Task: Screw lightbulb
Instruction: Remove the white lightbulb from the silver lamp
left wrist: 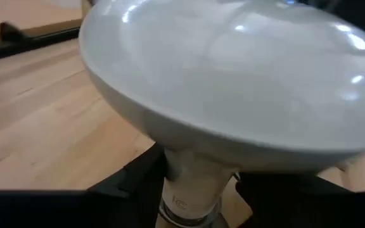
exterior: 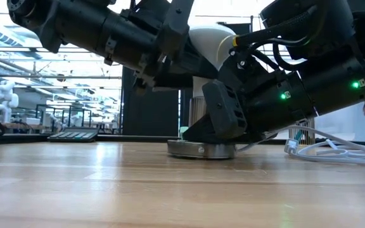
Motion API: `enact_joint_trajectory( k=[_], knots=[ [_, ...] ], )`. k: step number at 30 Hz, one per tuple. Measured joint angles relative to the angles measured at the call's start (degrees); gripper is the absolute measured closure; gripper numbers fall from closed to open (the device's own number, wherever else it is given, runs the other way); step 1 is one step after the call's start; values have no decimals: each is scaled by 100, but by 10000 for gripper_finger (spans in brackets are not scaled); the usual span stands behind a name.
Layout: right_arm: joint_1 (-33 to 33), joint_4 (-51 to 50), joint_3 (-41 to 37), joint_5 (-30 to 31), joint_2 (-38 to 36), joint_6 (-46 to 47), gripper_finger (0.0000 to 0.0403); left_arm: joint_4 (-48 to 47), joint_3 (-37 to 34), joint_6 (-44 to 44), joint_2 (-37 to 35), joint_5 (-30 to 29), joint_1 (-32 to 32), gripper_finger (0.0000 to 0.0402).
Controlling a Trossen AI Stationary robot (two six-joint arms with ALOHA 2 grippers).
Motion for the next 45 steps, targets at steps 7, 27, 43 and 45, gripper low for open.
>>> enact_joint_trajectory(
  k=[7, 27, 43, 45],
  knots=[
    [-7, 0, 0, -85, 2, -11, 220, 41, 17, 410, -31, 129, -29, 148],
    [0, 3, 0, -118, 9, -8, 220, -1024, 22, 1084, -553, 880, 32, 129],
    [2, 7, -4, -167, 9, 39, 220, -1499, 22, 1429, -566, 2342, 587, 129],
    [4, 7, -4, -156, 9, 22, 220, -1496, 22, 1669, -566, 2739, 676, 129]
  ],
)
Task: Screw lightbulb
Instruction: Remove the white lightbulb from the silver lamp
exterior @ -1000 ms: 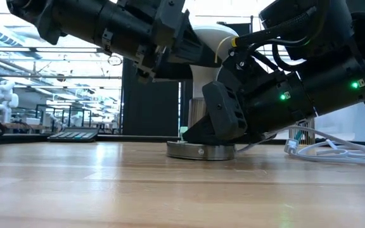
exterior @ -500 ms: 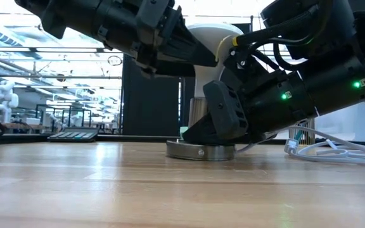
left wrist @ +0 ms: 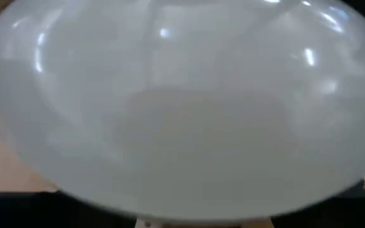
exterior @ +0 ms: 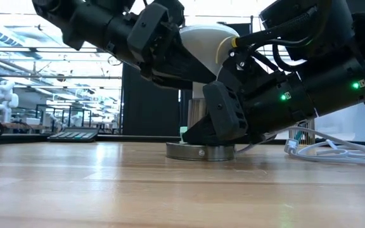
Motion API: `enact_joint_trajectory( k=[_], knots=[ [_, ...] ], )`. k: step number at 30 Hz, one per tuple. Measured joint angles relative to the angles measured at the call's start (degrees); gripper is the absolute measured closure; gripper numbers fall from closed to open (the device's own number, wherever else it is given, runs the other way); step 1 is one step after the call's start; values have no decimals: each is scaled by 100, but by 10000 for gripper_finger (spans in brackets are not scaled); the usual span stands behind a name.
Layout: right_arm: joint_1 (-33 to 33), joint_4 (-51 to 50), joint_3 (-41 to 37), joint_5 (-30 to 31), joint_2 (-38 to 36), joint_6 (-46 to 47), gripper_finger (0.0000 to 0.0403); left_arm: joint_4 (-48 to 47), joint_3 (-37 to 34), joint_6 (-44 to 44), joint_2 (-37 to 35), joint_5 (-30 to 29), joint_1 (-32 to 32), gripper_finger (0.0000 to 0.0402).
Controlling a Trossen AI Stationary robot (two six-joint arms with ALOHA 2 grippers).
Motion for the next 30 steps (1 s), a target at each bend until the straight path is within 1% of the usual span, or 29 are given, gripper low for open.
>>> enact_joint_trajectory(
  k=[6, 14, 22, 26, 30],
  knots=[
    [2, 1, 0, -12, 0, -4, 220, -49, 0, 257, 2, 728, 248, 129],
    [2, 4, 0, -85, 0, 18, 220, -122, 0, 397, 5, 1346, 462, 129],
    [6, 9, 4, -117, 0, 10, 220, -392, -11, 558, -168, 1405, 469, 129],
    [6, 9, 4, -112, 0, 18, 220, -698, -13, 555, -383, 1394, 524, 129],
    [2, -5, 2, -77, 0, 42, 220, -775, -15, 561, -544, 1158, 521, 129]
  ],
)
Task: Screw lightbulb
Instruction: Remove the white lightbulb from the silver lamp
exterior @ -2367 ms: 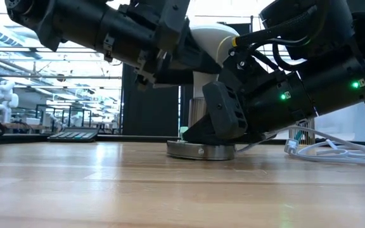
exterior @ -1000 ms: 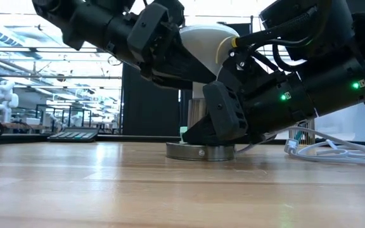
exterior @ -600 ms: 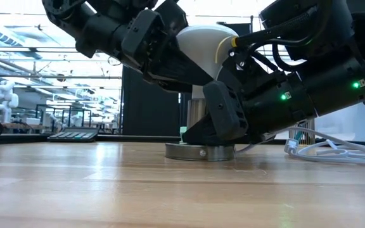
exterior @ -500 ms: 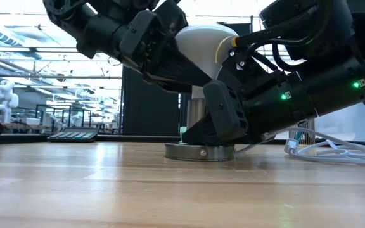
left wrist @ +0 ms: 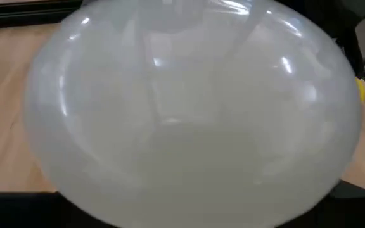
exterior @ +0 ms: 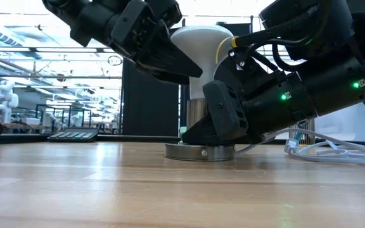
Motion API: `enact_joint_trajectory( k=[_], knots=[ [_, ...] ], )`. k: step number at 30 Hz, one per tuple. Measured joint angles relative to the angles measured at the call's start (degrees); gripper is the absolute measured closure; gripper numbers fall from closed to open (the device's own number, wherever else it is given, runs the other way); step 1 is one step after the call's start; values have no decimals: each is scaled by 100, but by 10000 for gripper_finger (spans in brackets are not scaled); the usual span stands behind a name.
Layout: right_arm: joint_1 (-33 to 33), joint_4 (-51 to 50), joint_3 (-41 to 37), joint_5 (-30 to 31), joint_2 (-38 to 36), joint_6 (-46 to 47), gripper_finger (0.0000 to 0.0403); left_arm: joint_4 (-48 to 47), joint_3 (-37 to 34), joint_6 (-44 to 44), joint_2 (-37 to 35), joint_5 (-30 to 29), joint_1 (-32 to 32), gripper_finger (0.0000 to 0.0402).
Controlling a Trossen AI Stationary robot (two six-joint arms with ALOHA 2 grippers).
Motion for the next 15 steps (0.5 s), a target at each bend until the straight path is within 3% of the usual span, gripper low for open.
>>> enact_joint_trajectory(
  k=[15],
  knots=[
    [0, -1, -2, -2, 0, 0, 220, -146, 2, 184, -81, 95, 18, 129]
  ],
)
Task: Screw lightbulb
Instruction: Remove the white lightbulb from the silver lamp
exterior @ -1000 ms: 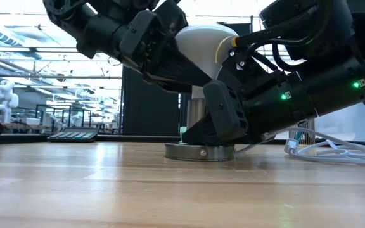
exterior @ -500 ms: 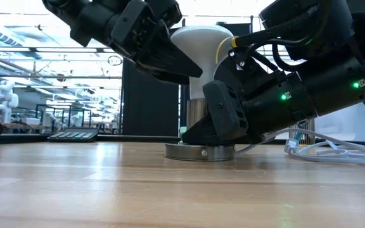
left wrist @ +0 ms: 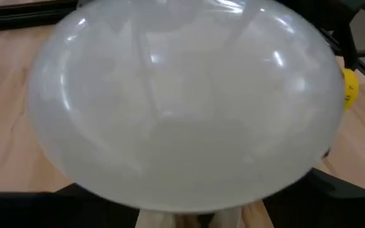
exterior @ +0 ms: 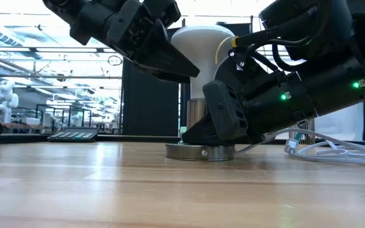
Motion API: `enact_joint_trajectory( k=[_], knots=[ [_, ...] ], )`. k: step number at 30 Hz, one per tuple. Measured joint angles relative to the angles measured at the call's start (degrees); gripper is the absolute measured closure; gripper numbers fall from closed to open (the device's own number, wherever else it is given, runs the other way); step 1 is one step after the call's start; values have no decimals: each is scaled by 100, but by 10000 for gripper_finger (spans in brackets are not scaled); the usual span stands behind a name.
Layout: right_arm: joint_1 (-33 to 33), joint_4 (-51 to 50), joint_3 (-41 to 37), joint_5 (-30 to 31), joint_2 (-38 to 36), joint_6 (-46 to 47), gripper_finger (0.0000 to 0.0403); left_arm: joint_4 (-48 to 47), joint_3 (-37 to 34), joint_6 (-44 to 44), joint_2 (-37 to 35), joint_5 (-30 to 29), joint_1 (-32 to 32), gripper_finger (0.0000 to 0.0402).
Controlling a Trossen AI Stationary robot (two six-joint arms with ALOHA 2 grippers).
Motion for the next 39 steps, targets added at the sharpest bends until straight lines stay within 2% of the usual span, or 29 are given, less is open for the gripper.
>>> enact_joint_trajectory(
  k=[18, 23, 31, 39],
  knots=[
    [0, 10, -2, 9, 0, 13, 220, 440, -4, 168, 0, 128, 177, 129],
    [0, 14, -2, 9, 0, 13, 220, 459, -4, -150, 15, 59, 157, 148],
    [-7, 15, -2, 9, -4, 10, 220, 447, -7, -585, 22, -672, -134, 203],
    [-7, 15, -2, 38, -4, 18, 220, 570, -7, -1241, 151, -1574, -475, 228]
  ],
)
